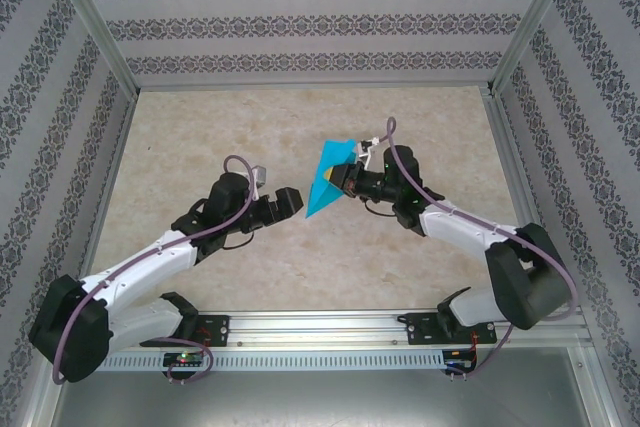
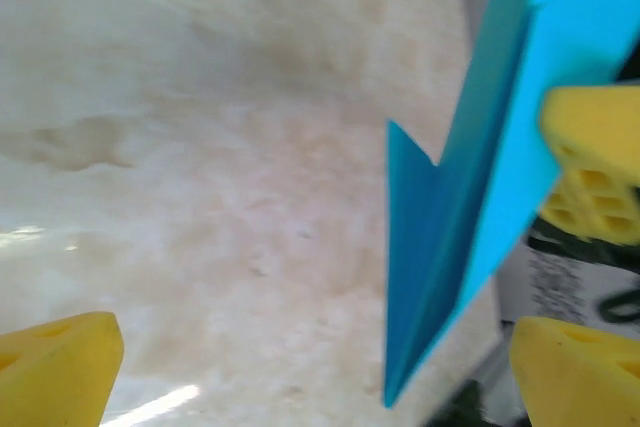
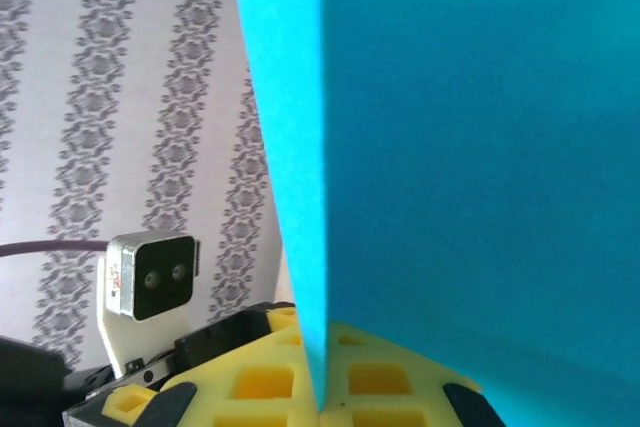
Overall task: Fold a paper plane with a square sheet of paper (pick it up from the middle)
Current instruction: Turn over the paper at the center of the table.
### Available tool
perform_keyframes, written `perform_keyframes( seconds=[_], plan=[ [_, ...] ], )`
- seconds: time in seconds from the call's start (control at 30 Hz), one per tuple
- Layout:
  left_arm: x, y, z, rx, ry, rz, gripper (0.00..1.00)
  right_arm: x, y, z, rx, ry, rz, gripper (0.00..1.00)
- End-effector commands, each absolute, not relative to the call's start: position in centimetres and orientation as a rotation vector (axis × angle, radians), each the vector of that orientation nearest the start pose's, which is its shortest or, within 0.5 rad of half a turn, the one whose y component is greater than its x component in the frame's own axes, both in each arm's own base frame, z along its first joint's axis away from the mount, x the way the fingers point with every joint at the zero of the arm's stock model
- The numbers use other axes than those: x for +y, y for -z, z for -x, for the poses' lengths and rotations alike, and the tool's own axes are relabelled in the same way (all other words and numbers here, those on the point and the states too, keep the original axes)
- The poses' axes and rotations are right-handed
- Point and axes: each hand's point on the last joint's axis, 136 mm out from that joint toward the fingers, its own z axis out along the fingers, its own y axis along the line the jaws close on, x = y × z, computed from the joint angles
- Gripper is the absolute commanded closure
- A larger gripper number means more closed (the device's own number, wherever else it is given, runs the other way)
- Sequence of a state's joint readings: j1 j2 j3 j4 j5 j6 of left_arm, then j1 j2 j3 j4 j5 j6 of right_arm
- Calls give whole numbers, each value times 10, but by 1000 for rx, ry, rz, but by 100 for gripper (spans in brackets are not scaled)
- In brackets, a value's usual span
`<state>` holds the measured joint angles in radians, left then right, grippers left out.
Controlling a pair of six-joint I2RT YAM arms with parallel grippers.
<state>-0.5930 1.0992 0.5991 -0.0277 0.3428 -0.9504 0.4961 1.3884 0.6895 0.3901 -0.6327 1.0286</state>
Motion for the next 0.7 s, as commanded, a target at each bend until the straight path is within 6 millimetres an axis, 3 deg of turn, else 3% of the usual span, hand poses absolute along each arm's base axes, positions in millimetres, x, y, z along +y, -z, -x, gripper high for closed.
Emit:
perform_keyframes(
  seconds=[0.0, 0.17, 0.33, 0.67],
  plan=[
    [-263, -209, -255, 2174, 1476, 86, 0, 287, -241, -293, 2072, -1684, 96, 98],
    [-278, -226, -264, 2080, 1606, 73, 1, 291, -268, -288, 2014, -1786, 134, 98],
    [-284, -246, -271, 1980, 1652, 27, 31, 293, -272, -288, 2001, -1847, 133, 97],
    [-283, -261, -273, 1912, 1662, 3, 62, 297, -263, -289, 2038, -1880, 135, 96]
  ],
)
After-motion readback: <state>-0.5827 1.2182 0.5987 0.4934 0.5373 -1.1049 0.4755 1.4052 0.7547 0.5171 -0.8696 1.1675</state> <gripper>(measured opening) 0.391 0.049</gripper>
